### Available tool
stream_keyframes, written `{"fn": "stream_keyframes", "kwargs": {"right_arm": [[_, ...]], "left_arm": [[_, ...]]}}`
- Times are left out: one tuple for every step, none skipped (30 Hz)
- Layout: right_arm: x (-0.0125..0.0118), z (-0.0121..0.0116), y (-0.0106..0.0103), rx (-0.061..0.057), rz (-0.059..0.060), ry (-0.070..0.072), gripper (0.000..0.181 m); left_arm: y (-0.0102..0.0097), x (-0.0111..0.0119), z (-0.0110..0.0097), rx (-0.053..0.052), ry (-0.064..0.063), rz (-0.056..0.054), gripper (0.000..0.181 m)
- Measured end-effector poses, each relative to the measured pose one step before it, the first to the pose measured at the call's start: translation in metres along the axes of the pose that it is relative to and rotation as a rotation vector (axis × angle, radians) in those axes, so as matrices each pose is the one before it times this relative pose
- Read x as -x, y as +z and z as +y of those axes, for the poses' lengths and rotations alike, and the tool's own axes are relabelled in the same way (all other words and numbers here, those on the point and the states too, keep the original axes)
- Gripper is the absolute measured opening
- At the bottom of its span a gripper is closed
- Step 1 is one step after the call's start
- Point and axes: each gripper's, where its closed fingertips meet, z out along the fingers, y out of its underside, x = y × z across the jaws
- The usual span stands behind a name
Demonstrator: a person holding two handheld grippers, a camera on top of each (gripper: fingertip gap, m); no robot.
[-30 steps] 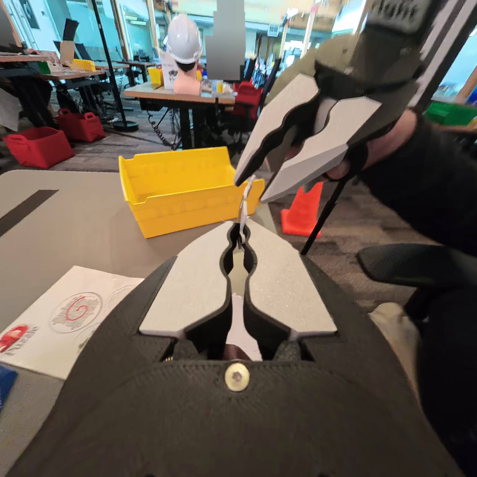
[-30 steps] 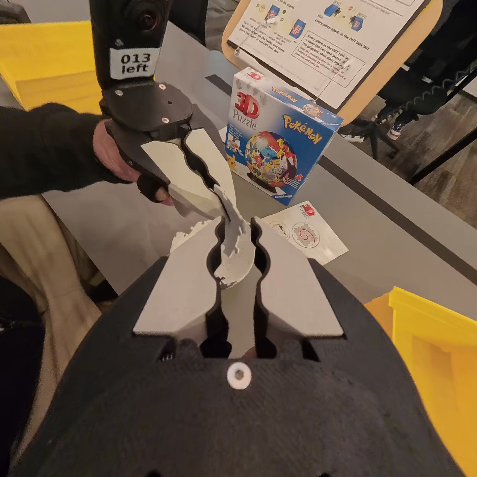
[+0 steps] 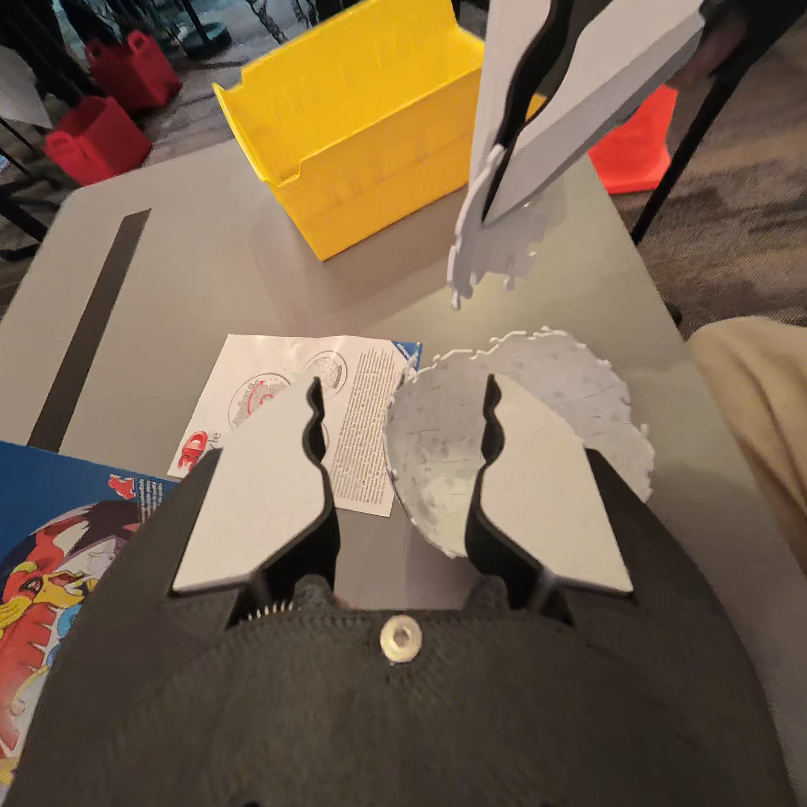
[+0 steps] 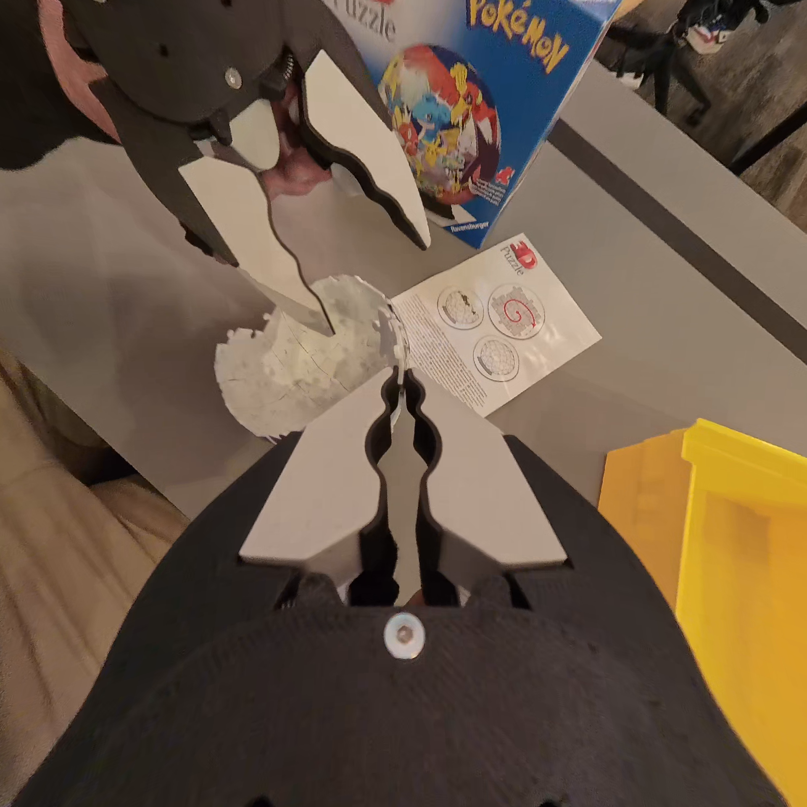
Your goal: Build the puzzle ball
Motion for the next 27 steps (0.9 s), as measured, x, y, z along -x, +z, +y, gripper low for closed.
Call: {"fn": "stream_keyframes", "kwargs": {"right_arm": [[0.00050, 0.00223, 0.00284, 0.0144, 0.0039, -0.0041, 0.001], [0.00096, 0.00252, 0.00237, 0.0176, 0.0010, -0.0054, 0.001], [-0.00046, 0.00351, 0.00206, 0.0239, 0.0102, -0.0112, 0.001], [-0.00108, 0.00368, 0.00210, 0.0261, 0.0127, -0.0123, 0.001], [0.00023, 0.00350, 0.00206, 0.0236, 0.0023, -0.0069, 0.001], [0.00104, 0.00261, 0.00217, 0.0194, -0.0046, -0.0019, 0.001], [-0.00021, 0.00160, 0.00213, 0.0135, 0.0029, 0.0003, 0.001], [-0.00047, 0.00107, 0.00194, 0.0110, 0.0062, -0.0015, 0.001], [0.00001, 0.00054, 0.00178, 0.0091, 0.0043, -0.0026, 0.001], [0.00004, 0.00061, 0.00189, 0.0098, 0.0035, -0.0019, 0.001], [-0.00023, 0.00056, 0.00170, 0.0090, 0.0036, -0.0016, 0.001], [-0.00054, 0.00066, 0.00165, 0.0101, 0.0037, 0.0004, 0.001], [-0.00077, 0.00063, 0.00168, 0.0093, 0.0050, -0.0030, 0.001], [-0.00053, 0.00062, 0.00164, 0.0108, 0.0049, -0.0033, 0.000], [-0.00028, 0.00092, 0.00175, 0.0123, 0.0042, -0.0042, 0.000], [-0.00030, 0.00069, 0.00163, 0.0112, 0.0065, -0.0091, 0.000], [0.00000, 0.00013, 0.00150, 0.0081, 0.0058, -0.0076, 0.001], [0.00061, -0.00013, 0.00147, 0.0065, 0.0013, -0.0034, 0.000], [0.00052, -0.00051, 0.00120, 0.0040, 0.0015, -0.0025, 0.000], [0.00046, -0.00059, 0.00132, 0.0047, 0.0010, -0.0014, 0.000], [0.00027, -0.00037, 0.00136, 0.0066, 0.0024, -0.0047, 0.000], [-0.00039, -0.00050, 0.00137, 0.0055, 0.0064, -0.0074, 0.000], [-0.00102, -0.00025, 0.00132, 0.0060, 0.0081, -0.0033, 0.000], [-0.00119, 0.00030, 0.00130, 0.0088, 0.0070, -0.0017, 0.000], [-0.00082, 0.00022, 0.00133, 0.0073, 0.0055, -0.0035, 0.000], [-0.00028, -0.00005, 0.00146, 0.0041, 0.0018, -0.0031, 0.000], [-0.00014, 0.00053, 0.00161, 0.0072, 0.0012, -0.0030, 0.000]], "left_arm": [[0.00307, -0.00013, 0.00406, 0.0305, 0.0119, 0.0148, 0.070], [0.00248, 0.00376, 0.00205, 0.0152, 0.0204, -0.0112, 0.069], [0.00224, 0.00441, 0.00132, 0.0051, 0.0251, -0.0154, 0.066], [0.00305, 0.00168, 0.00300, 0.0136, 0.0155, 0.0059, 0.063], [0.00375, 0.00013, 0.00337, 0.0156, 0.0088, 0.0169, 0.058], [0.00384, 0.00134, 0.00256, 0.0125, 0.0161, 0.0022, 0.055], [0.00396, -0.00061, 0.00268, 0.0142, 0.0219, 0.0095, 0.052], [0.00396, -0.00210, 0.00291, 0.0190, 0.0188, 0.0167, 0.048], [0.00363, -0.00160, 0.00097, 0.0092, 0.0168, 0.0103, 0.045], [0.00347, -0.00205, 0.00029, 0.0035, 0.0128, 0.0122, 0.040], [0.00397, -0.00295, 0.00172, 0.0124, 0.0089, 0.0187, 0.036], [0.00409, -0.00076, 0.00245, 0.0188, 0.0102, 0.0047, 0.033], [0.00345, 0.00016, 0.00118, 0.0127, 0.0126, -0.0032, 0.029], [0.00285, -0.00089, -0.00034, 0.0040, 0.0040, 0.0062, 0.025], [0.00263, -0.00070, -0.00056, 0.0041, -0.0048, 0.0081, 0.022], [0.00243, 0.00024, 0.00001, 0.0066, -0.0025, 0.0010, 0.019], [0.00204, -0.00030, 0.00082, 0.0092, 0.0007, 0.0041, 0.014], [0.00203, -0.00086, 0.00117, 0.0090, -0.0041, 0.0069, 0.011], [0.00194, 0.00003, 0.00036, 0.0040, -0.0072, 0.0011, 0.010], [0.00156, 0.00074, 0.00061, 0.0057, -0.0060, -0.0026, 0.010], [0.00101, 0.00021, 0.00028, 0.0038, -0.0059, 0.0004, 0.010], [0.00032, 0.00010, -0.00031, 0.0019, -0.0080, 0.0028, 0.010], [0.00013, 0.00028, 0.00066, 0.0093, -0.0104, 0.0018, 0.009], [0.00009, 0.00086, 0.00134, 0.0117, -0.0071, -0.0024, 0.009], [0.00024, 0.00082, 0.00125, 0.0079, -0.0076, -0.0034, 0.008], [0.00013, 0.00040, 0.00065, 0.0013, -0.0135, 0.0006, 0.008], [0.00030, 0.00071, 0.00124, 0.0027, -0.0180, 0.0012, 0.008]]}}
